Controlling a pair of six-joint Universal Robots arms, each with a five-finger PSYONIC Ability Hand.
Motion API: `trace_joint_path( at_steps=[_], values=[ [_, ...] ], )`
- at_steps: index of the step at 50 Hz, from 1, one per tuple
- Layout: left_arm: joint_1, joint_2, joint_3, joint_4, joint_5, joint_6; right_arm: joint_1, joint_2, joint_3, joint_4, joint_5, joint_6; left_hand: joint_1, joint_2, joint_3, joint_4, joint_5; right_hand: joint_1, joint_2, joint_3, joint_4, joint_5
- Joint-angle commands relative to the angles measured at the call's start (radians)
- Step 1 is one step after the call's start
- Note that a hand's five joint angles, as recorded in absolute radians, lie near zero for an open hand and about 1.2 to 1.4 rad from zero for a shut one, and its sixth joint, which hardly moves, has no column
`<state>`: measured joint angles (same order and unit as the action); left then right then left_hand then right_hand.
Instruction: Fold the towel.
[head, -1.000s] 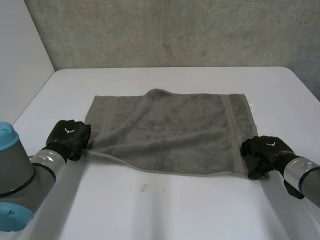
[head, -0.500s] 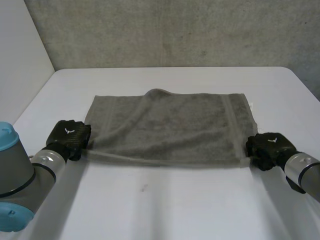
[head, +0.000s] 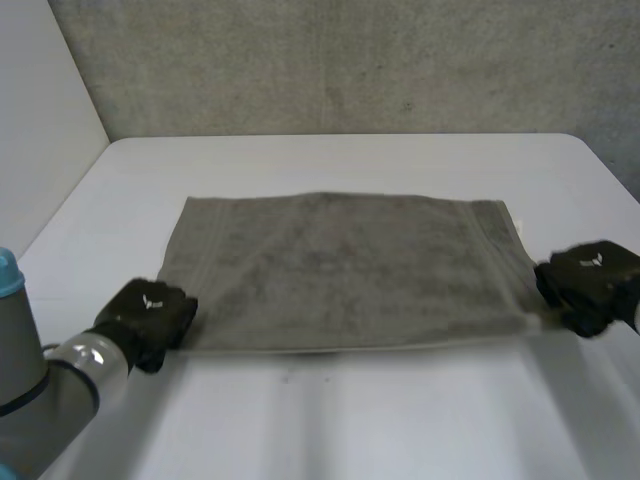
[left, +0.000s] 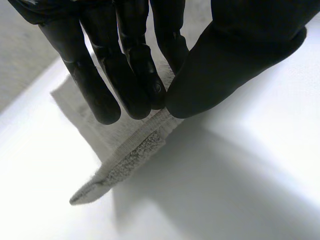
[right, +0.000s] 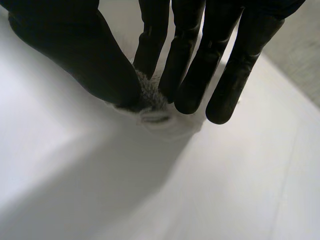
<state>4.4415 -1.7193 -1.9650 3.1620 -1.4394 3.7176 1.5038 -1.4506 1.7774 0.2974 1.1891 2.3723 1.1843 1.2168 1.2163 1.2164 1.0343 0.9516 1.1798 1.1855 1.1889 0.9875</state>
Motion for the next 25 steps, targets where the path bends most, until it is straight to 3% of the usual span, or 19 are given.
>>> trace_joint_path(
  at_steps=[1, 7, 16, 25],
  values=[
    [-0.014, 0.104, -0.023, -0.157, -0.006, 0.071, -0.115, -0.054, 0.008, 0.278, 0.064, -0.315, 0.212, 0.18, 0.18, 0.18, 0.187, 0.445, 0.217, 0.211, 0.207, 0.234],
    [-0.034, 0.029, 0.043, -0.013, -0.007, 0.077, -0.126, -0.036, -0.029, 0.178, 0.063, -0.252, 0.212, 0.18, 0.18, 0.18, 0.187, 0.445, 0.217, 0.211, 0.207, 0.234],
    [-0.079, -0.251, 0.319, 0.119, -0.015, 0.074, 0.07, 0.207, -0.24, -0.014, 0.089, -0.024, 0.212, 0.18, 0.18, 0.18, 0.187, 0.445, 0.217, 0.211, 0.207, 0.234],
    [-0.088, -0.483, 0.635, 0.159, -0.064, 0.064, 0.144, 0.452, -0.441, -0.182, 0.224, 0.033, 0.212, 0.18, 0.18, 0.18, 0.187, 0.445, 0.217, 0.211, 0.207, 0.234]
  ],
)
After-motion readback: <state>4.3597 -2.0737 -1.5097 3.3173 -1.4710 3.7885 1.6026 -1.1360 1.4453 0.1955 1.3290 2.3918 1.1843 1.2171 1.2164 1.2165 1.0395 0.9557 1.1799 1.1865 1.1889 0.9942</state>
